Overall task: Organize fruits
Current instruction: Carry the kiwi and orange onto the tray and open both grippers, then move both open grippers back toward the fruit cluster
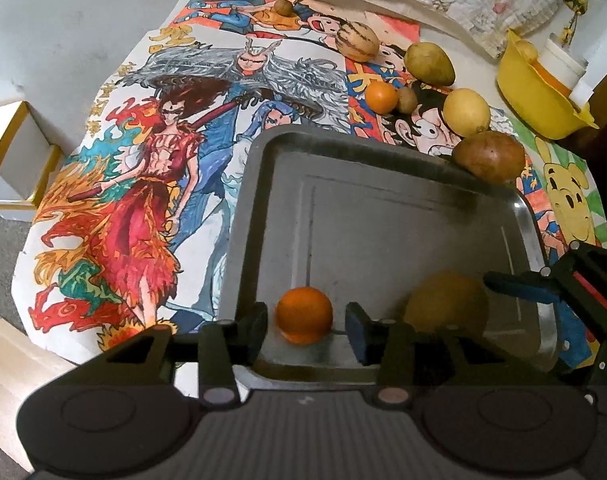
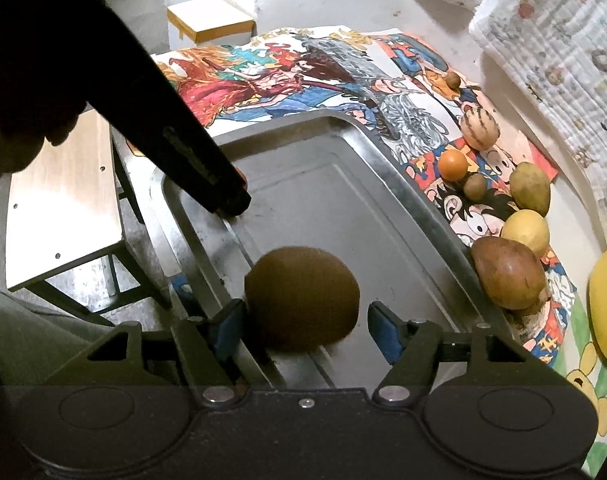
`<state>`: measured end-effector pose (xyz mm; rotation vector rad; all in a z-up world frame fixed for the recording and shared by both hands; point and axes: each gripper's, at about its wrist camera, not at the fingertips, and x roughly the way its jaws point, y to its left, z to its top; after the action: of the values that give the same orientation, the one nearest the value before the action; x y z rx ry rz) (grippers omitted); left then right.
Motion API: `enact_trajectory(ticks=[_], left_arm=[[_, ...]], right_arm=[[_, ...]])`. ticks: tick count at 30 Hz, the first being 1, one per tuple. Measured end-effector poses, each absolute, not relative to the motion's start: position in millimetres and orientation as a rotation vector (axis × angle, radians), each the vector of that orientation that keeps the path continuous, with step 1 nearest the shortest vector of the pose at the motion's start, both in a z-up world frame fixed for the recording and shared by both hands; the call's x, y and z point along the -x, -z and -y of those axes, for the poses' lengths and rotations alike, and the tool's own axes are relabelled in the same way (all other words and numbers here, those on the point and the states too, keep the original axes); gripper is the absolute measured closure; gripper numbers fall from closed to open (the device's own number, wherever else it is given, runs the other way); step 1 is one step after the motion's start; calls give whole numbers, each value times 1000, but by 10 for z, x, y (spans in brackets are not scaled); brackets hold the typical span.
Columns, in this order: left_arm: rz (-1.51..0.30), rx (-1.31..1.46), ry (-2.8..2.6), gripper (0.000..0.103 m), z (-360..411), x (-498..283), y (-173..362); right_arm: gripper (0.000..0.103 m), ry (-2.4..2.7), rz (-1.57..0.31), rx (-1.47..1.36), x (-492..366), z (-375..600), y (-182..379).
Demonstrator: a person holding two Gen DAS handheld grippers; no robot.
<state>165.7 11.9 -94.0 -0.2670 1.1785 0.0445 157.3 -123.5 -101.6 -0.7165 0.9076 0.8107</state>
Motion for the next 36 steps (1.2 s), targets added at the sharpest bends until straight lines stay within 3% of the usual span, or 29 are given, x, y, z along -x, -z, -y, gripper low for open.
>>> enact_trajectory(ticks=[8,14,25,36], left_arm=[[-1144,231,-28,19,-165,-1475,777],[-1151,153,-7,5,-140,-1273,755],[-1187,11,34,1,39,-1147,736],[-1214,-46,37,1,133,-1307,696]], right_arm=[[18,-798,-913,650,-1460,1361,916],[8,-759,-927,600,-1413,1496,864],[1,-669,-948,569,-1386,1756,795],[1,-528,-923,491,-1540,2016,712]])
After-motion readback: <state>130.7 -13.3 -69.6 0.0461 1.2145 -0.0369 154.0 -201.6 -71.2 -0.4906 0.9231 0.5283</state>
